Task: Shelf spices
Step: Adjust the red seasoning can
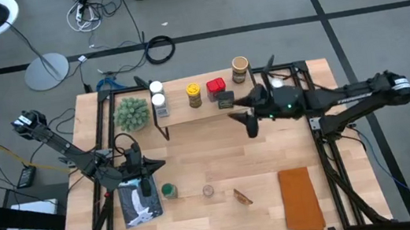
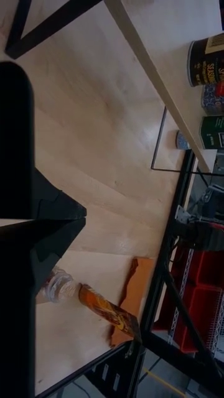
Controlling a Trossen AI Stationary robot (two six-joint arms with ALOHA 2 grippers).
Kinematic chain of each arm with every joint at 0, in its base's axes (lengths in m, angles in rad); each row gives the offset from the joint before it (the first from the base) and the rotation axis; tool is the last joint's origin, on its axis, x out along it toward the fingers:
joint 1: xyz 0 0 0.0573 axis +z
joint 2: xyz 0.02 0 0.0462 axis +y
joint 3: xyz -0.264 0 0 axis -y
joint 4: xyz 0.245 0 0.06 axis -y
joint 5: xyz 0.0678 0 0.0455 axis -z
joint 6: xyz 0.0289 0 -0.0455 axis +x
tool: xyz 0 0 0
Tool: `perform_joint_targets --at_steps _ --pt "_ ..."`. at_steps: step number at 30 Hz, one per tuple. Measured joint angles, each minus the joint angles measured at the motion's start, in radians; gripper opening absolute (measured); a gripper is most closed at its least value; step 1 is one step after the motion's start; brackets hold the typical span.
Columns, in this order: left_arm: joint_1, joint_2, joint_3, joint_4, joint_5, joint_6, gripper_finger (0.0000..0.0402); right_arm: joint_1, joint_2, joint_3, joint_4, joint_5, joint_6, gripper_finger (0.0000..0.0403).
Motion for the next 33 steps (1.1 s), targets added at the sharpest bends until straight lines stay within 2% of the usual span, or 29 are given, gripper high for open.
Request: perform_joint_targets --at_steps 2,4,8,10,13,16,21,27,33 --pt "0.000 0.000 0.000 0.000 0.000 0.000 0.0001 -0.023 0.032 0.000 0.114 0.001 -0.017 0.0247" --pt "0.000 0.000 0.000 0.002 0.000 0.000 0.0001 -0.050 0.078 0.033 0.123 -0.004 -0.023 0.0248" --pt "0.000 0.000 0.000 0.002 0.000 0.000 0.0001 -0.104 0.202 0.150 0.111 -0.078 -0.023 0.0249" --pt "0.000 0.000 0.000 0.002 0.000 0.000 0.0001 -0.128 0.269 0.223 0.054 -0.117 -0.022 0.0249" --pt "0.000 0.000 0.000 0.001 0.001 0.000 0.0001 -0.162 0.336 0.354 -0.132 -0.147 0.019 0.0246" --pt "0.000 0.000 0.000 0.000 0.005 0.000 0.0001 -0.182 0.380 0.471 -0.311 -0.145 0.046 0.0245" --pt "0.000 0.000 0.000 0.001 0.007 0.004 0.0001 -0.201 0.429 0.601 -0.468 -0.150 0.132 0.0245" --pt "0.000 0.000 0.000 0.001 0.007 0.003 0.0001 -0.239 0.460 0.636 -0.610 -0.149 0.207 0.0245" --pt "0.000 0.000 0.000 0.001 0.007 0.003 0.0001 -0.265 0.457 0.636 -0.629 -0.148 0.214 0.0245"
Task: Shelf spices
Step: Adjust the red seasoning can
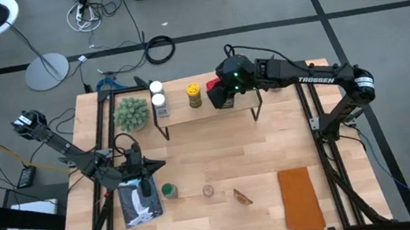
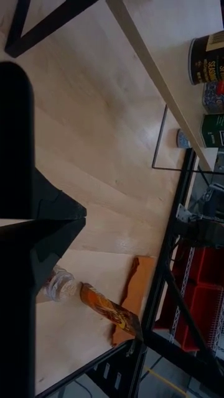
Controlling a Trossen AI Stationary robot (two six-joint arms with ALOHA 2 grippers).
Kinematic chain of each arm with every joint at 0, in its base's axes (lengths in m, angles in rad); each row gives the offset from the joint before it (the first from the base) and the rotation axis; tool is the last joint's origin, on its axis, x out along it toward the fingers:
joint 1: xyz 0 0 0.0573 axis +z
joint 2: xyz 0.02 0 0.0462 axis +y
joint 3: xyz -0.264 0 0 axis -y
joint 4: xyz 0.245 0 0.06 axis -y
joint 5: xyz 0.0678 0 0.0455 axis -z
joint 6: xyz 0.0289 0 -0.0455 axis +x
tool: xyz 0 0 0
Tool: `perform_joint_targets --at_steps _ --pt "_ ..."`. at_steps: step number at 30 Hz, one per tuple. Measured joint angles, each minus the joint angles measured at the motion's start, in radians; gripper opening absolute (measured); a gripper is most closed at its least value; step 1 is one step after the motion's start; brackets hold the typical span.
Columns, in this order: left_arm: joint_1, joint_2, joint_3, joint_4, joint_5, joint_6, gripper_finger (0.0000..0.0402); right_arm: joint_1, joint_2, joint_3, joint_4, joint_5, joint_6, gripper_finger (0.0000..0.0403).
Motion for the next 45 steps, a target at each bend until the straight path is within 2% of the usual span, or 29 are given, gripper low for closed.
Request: perform_joint_targets --at_steps 13,26,30,38,41,45 --pt "0.000 0.000 0.000 0.000 0.000 0.000 0.0001 -0.029 0.000 0.000 -0.036 0.009 -0.024 0.0245" --pt "0.000 0.000 0.000 0.000 -0.002 0.000 0.0001 0.052 0.000 0.000 -0.013 0.248 -0.203 0.0245" --pt "0.000 0.000 0.000 0.000 -0.011 0.000 0.0001 0.053 0.000 0.000 -0.012 0.271 -0.319 0.0245" --pt "0.000 0.000 0.000 0.000 -0.010 0.000 0.0001 0.057 0.000 0.000 0.018 0.296 -0.733 0.0245" --pt "0.000 0.000 0.000 0.001 -0.010 0.000 0.0001 0.052 0.000 0.000 0.039 0.294 -0.811 0.0245" --pt "0.000 0.000 0.000 0.002 -0.010 0.000 0.0001 0.053 0.000 0.000 0.048 0.293 -0.837 0.0245"
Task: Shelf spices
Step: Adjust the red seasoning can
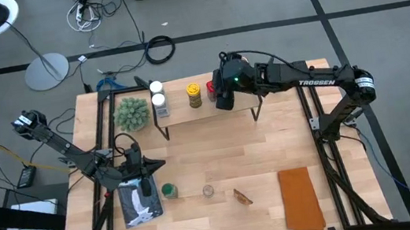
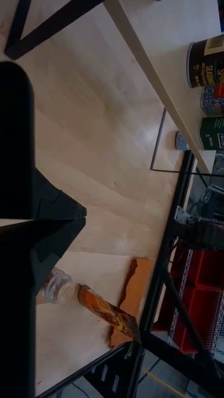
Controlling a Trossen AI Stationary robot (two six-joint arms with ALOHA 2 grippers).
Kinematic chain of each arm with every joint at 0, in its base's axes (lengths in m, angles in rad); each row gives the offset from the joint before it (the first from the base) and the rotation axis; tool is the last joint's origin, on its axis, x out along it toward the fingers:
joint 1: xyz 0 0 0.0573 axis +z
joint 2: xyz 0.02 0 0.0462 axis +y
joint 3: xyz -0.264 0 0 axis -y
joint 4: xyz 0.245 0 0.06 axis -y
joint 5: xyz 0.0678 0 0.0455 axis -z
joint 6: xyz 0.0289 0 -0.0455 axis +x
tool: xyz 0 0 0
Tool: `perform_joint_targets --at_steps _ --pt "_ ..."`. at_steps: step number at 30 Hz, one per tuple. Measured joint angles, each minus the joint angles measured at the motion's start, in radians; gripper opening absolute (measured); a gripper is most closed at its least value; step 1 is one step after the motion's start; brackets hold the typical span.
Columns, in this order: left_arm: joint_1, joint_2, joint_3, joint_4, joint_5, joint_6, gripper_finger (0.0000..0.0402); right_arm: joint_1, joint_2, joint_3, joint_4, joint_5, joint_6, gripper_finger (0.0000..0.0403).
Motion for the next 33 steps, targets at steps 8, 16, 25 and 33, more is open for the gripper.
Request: perform_joint_targets --at_steps 8,16,25,33 --pt "0.000 0.000 0.000 0.002 -0.001 0.005 0.0001 0.059 0.017 0.001 0.049 0.080 0.016 0.0245" --pt "0.000 0.000 0.000 0.003 -0.004 0.001 0.0001 0.036 0.075 0.054 0.020 0.132 0.013 0.0245" --pt "0.000 0.000 0.000 -0.003 -0.004 0.004 0.0001 0.031 0.123 0.141 -0.149 0.116 0.064 0.0245" --pt "0.000 0.000 0.000 -0.002 -0.005 0.004 0.0001 0.031 0.144 0.141 -0.174 0.058 0.069 0.0245"
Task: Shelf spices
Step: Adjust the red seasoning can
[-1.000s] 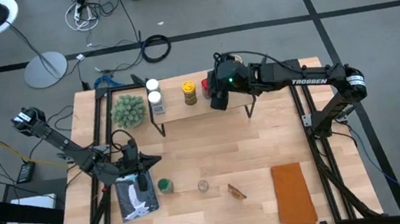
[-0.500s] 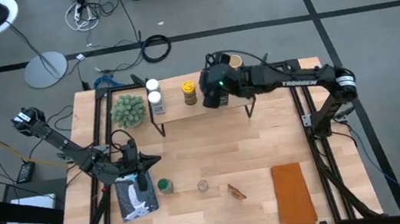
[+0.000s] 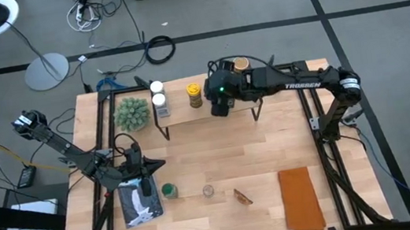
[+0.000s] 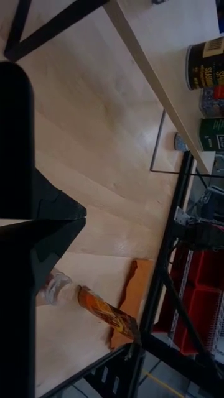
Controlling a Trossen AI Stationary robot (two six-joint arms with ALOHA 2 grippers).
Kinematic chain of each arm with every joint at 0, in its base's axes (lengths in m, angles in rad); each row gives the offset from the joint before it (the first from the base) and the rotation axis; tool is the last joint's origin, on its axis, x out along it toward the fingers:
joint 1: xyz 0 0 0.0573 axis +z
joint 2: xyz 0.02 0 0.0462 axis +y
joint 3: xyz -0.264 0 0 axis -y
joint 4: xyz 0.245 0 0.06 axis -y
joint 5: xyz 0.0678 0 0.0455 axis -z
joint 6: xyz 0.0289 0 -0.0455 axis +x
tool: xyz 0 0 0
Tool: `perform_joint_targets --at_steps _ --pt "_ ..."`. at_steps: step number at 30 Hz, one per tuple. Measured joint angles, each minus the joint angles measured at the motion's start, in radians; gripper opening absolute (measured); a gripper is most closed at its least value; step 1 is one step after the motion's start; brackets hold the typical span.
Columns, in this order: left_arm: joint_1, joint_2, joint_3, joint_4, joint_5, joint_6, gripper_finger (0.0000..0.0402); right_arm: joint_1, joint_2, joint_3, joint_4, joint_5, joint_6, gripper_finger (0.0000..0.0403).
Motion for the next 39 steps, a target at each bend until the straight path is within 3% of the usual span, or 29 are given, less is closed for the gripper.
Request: perform_joint_targets --at_steps 20,26,39 --pt "0.000 0.000 0.000 0.002 0.000 -0.003 0.0001 -0.025 0.013 -0.001 0.075 0.062 -0.011 0.0245" --pt "0.000 0.000 0.000 0.001 0.009 -0.003 0.0001 0.000 -0.037 -0.001 0.055 0.125 0.024 0.0245" --pt "0.000 0.000 0.000 0.006 0.011 -0.004 0.0001 0.006 -0.029 -0.002 -0.082 0.012 -0.039 0.0245"
